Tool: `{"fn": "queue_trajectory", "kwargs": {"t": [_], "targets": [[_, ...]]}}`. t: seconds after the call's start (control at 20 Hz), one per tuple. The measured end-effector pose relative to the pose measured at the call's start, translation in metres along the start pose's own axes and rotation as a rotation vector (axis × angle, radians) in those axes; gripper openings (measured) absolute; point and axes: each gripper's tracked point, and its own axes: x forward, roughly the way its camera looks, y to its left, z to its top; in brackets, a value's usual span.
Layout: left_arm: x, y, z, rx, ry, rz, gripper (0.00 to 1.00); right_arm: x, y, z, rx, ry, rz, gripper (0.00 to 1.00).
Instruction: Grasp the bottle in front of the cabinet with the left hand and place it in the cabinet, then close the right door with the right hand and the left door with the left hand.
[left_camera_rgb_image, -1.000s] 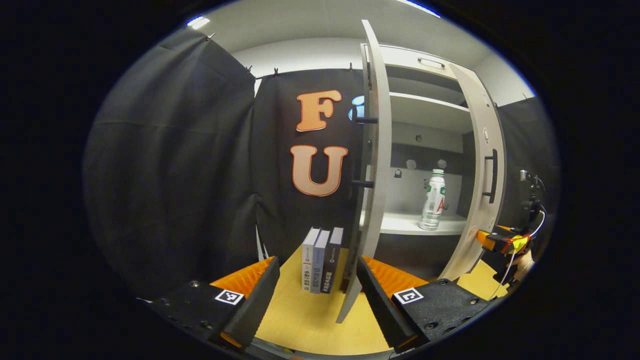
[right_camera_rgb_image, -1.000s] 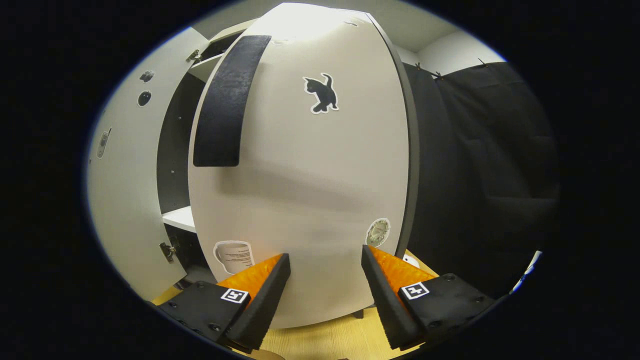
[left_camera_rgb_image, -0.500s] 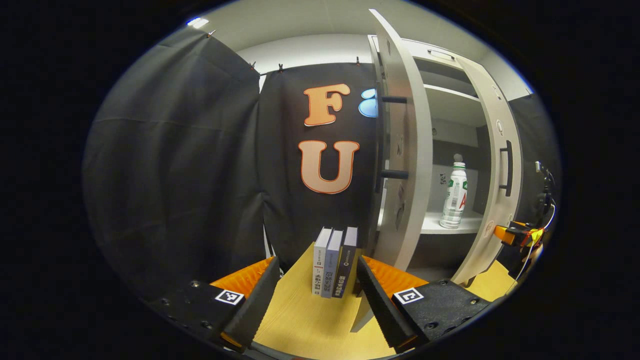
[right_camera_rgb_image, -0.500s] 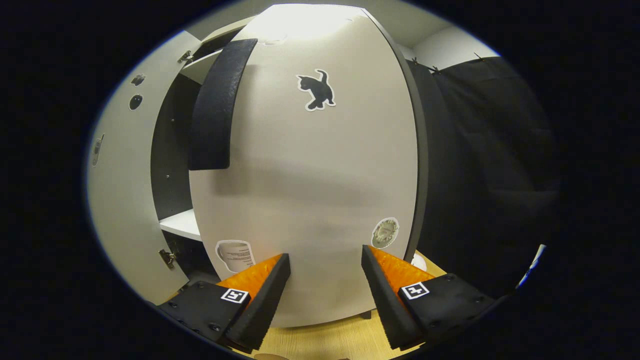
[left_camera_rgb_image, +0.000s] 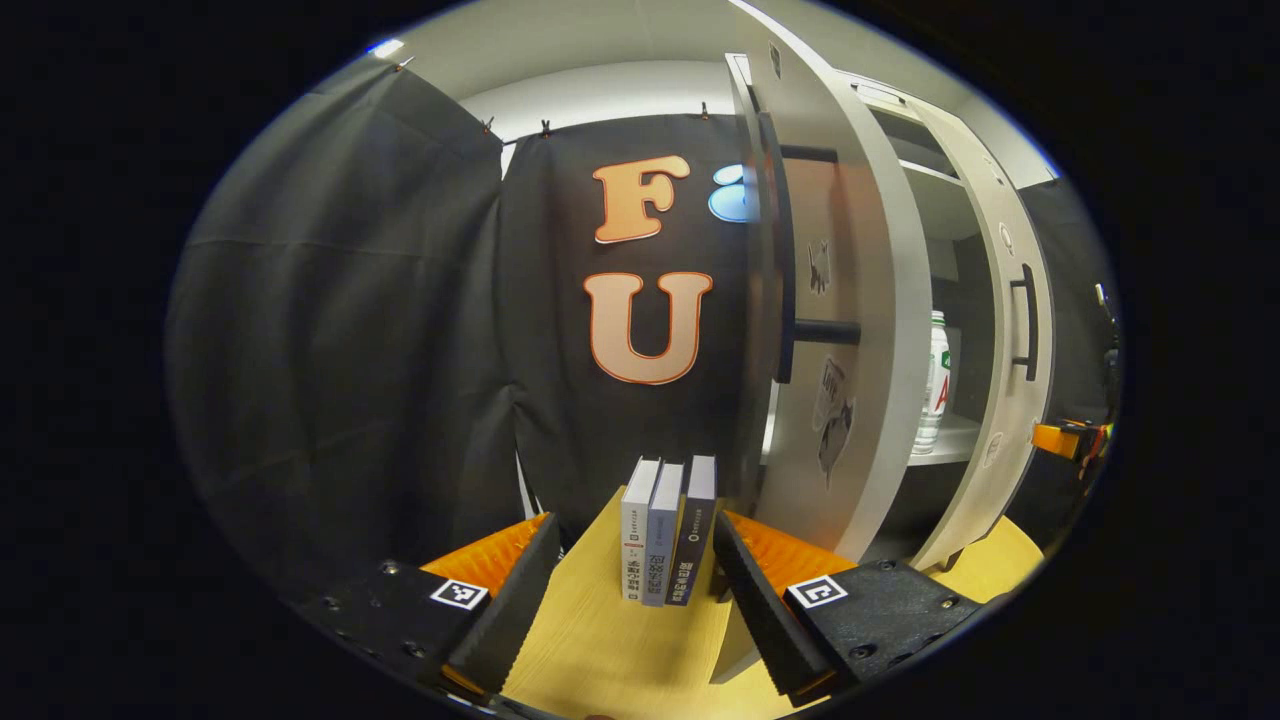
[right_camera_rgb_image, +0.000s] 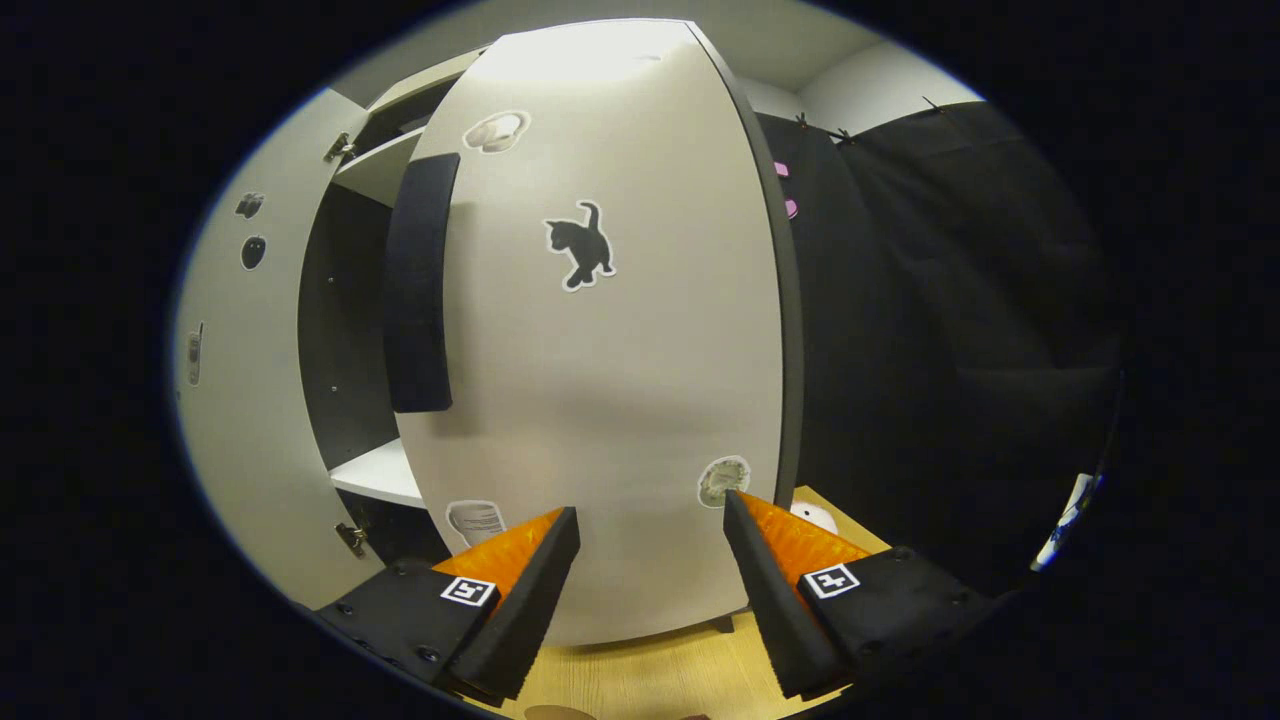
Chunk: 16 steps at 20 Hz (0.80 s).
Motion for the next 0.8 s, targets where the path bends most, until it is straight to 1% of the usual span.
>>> {"fn": "queue_trajectory", "kwargs": {"t": [0.1, 0.15, 0.3, 0.45, 0.55, 0.6, 0.65, 0.7, 0.8], "targets": [[0.001, -0.002, 0.002, 0.013, -0.005, -0.008, 0.94, -0.017, -0.011, 0.009, -0.014, -0.002, -0.015, 0.96], [0.001, -0.002, 0.004, 0.022, -0.007, -0.007, 0.92, -0.025, -0.017, 0.013, -0.017, -0.002, -0.032, 0.96], [-0.001, -0.004, 0.0, 0.004, 0.004, -0.014, 0.92, -0.047, -0.03, 0.025, -0.028, -0.012, -0.05, 0.96], [-0.005, -0.011, 0.004, 0.009, -0.01, -0.057, 0.93, -0.069, -0.041, 0.039, -0.064, -0.035, -0.075, 0.96], [-0.007, -0.011, 0.004, 0.018, -0.016, -0.067, 0.93, -0.082, -0.043, 0.048, -0.088, -0.056, -0.079, 0.96], [-0.007, -0.011, 0.002, 0.01, -0.013, -0.068, 0.91, -0.086, -0.044, 0.052, -0.101, -0.065, -0.083, 0.96], [-0.006, -0.012, 0.001, 0.002, -0.01, -0.071, 0.91, -0.092, -0.045, 0.055, -0.104, -0.07, -0.085, 0.96], [-0.008, -0.015, 0.0, -0.006, -0.007, -0.078, 0.93, -0.097, -0.045, 0.058, -0.099, -0.077, -0.082, 0.96], [-0.008, -0.023, 0.0, -0.013, -0.003, -0.108, 0.93, -0.106, -0.045, 0.064, -0.079, -0.089, -0.073, 0.95]]}}
